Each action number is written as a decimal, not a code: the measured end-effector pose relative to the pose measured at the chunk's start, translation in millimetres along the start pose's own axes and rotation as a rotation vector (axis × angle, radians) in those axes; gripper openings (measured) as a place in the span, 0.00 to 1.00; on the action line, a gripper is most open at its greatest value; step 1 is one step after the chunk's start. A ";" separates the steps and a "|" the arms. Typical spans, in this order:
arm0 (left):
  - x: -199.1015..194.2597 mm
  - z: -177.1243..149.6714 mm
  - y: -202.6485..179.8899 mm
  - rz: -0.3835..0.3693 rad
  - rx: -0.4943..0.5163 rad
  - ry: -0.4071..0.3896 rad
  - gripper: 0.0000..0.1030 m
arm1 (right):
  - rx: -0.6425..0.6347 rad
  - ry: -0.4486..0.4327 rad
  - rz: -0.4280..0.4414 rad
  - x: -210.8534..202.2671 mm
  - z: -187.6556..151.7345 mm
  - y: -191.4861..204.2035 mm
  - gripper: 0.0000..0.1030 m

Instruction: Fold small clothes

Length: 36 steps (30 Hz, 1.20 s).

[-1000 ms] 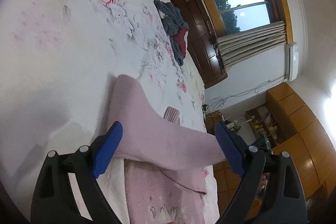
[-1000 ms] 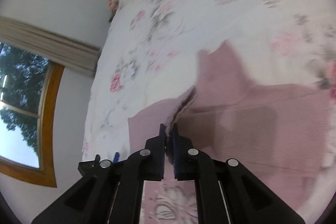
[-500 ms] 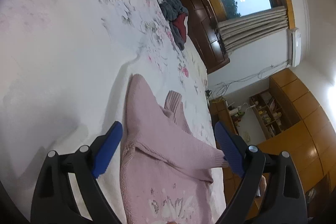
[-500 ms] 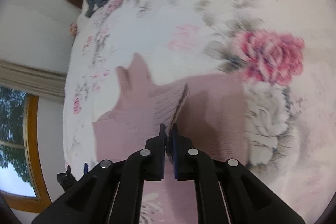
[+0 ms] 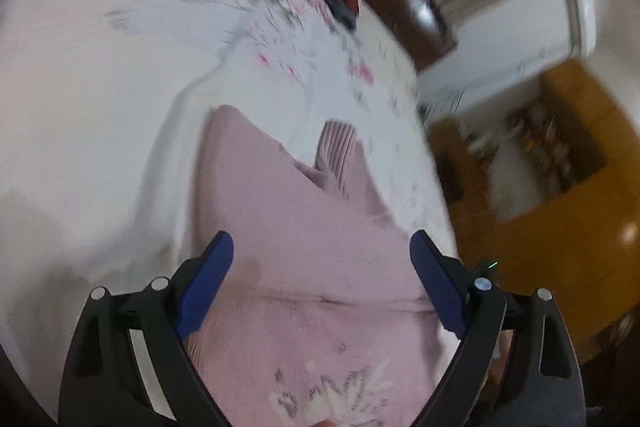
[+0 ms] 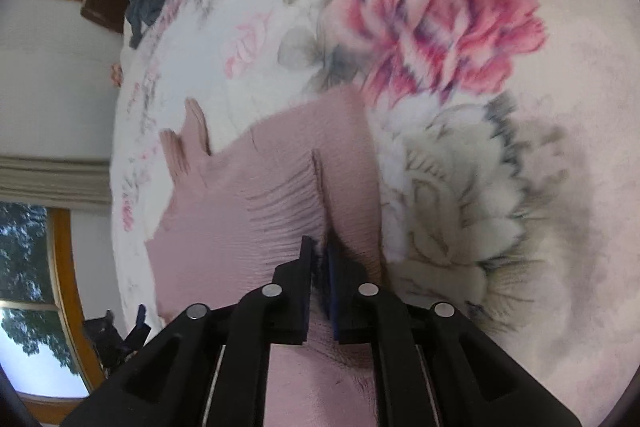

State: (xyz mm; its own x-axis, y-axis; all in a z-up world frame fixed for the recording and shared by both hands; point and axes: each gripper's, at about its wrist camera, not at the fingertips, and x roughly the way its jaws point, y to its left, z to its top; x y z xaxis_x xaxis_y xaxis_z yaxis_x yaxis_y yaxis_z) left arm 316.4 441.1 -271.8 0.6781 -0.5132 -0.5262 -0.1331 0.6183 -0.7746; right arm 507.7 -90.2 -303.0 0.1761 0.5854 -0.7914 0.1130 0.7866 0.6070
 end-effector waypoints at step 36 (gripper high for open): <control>258.8 142.3 -25.4 0.044 0.013 0.306 0.59 | -0.248 0.061 0.151 156.5 116.9 166.6 0.34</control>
State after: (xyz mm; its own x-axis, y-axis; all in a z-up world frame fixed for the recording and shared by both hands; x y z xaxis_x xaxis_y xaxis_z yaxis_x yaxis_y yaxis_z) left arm 598.1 377.3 -338.3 0.4226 -0.6399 -0.6419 -0.1467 0.6506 -0.7452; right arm 668.4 109.6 -317.3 0.1129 0.7044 -0.7008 -0.1539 0.7092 0.6880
